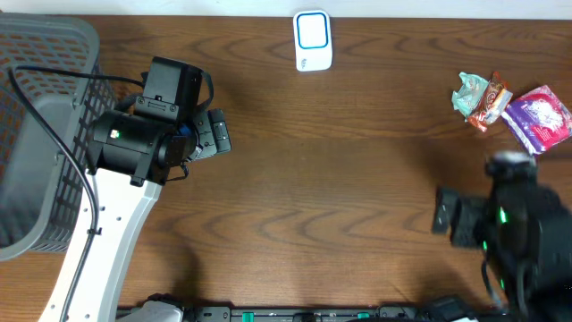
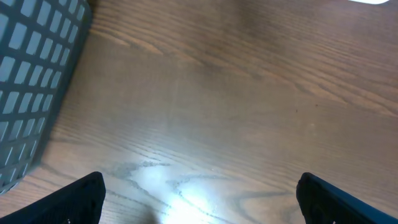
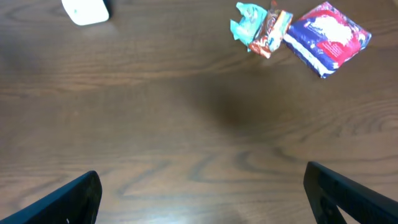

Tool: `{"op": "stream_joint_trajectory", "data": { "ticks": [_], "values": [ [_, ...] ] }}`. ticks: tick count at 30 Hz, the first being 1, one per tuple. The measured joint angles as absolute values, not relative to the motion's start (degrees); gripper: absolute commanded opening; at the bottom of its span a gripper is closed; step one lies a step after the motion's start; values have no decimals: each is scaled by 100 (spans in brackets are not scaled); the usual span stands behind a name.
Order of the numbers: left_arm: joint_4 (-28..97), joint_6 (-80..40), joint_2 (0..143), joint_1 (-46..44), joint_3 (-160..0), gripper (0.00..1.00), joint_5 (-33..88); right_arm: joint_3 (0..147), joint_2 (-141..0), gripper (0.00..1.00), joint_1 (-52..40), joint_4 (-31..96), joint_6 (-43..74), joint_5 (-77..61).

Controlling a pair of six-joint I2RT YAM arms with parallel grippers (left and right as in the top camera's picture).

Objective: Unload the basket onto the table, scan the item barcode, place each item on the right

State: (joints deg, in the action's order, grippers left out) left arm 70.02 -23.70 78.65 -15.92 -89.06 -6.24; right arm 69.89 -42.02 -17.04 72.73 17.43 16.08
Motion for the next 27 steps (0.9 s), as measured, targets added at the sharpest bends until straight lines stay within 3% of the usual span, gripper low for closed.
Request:
{"op": "stream_joint_trajectory", "data": {
  "ticks": [9, 27],
  "values": [
    [7006, -2370, 7865, -1592, -8906, 98, -622, 6064, -3540, 99, -1704, 7203, 1758, 1420],
    [7006, -2370, 7865, -1592, -8906, 98, -622, 6020, -3540, 99, -1704, 7150, 1765, 659]
  ]
}}
